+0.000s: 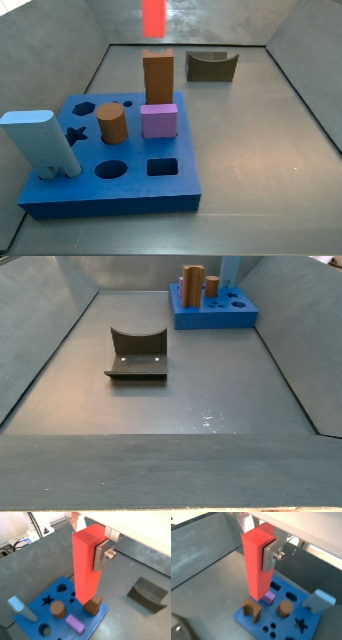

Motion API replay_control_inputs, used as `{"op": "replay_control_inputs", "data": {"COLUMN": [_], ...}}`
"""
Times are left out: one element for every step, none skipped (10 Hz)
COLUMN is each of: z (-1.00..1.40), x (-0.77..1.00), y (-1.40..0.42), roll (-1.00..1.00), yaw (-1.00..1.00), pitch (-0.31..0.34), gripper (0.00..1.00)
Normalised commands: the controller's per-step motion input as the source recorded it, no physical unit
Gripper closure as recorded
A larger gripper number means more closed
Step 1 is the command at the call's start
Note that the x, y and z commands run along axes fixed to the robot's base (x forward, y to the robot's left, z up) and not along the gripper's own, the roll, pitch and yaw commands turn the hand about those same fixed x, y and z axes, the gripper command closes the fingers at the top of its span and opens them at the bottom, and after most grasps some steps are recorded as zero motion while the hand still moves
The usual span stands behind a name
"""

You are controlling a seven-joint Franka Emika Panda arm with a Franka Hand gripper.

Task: Pick up the rectangle object. Move up. Move to above the board. Insert the rectangle object.
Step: Move to above the board, then insert the rectangle object.

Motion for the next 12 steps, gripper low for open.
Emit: {"op": "replay_control_inputs", "data": {"z": [0.04, -0.22, -0.23, -0.23, -0.23, -0.26, -0.39, -0.37, -0.43, -0.36, -0.36, -0.38], "x": [0.19, 0.00, 0.00, 0.00, 0.00, 0.00, 0.00, 0.00, 0.00, 0.00, 0.08, 0.17], "y": [-0.33, -0.05, -0.05, -0.05, -0.05, -0.07, -0.11, -0.16, -0.18, -0.34, -0.51, -0.61], "roll": [0.04, -0.07, -0.06, -0.06, -0.06, -0.04, 0.00, 0.00, 0.00, 0.00, 0.00, 0.05], "yaw": [0.00, -1.00, -1.00, -1.00, -1.00, -1.00, -1.00, -0.99, -0.97, -0.83, -0.59, -0.37], "pitch": [0.119, -0.150, -0.143, -0.143, -0.143, -0.133, -0.067, -0.014, 0.000, 0.040, 0.123, 0.170], "gripper": [1.00, 1.00, 1.00, 1.00, 1.00, 1.00, 1.00, 1.00, 1.00, 1.00, 1.00, 1.00]}}
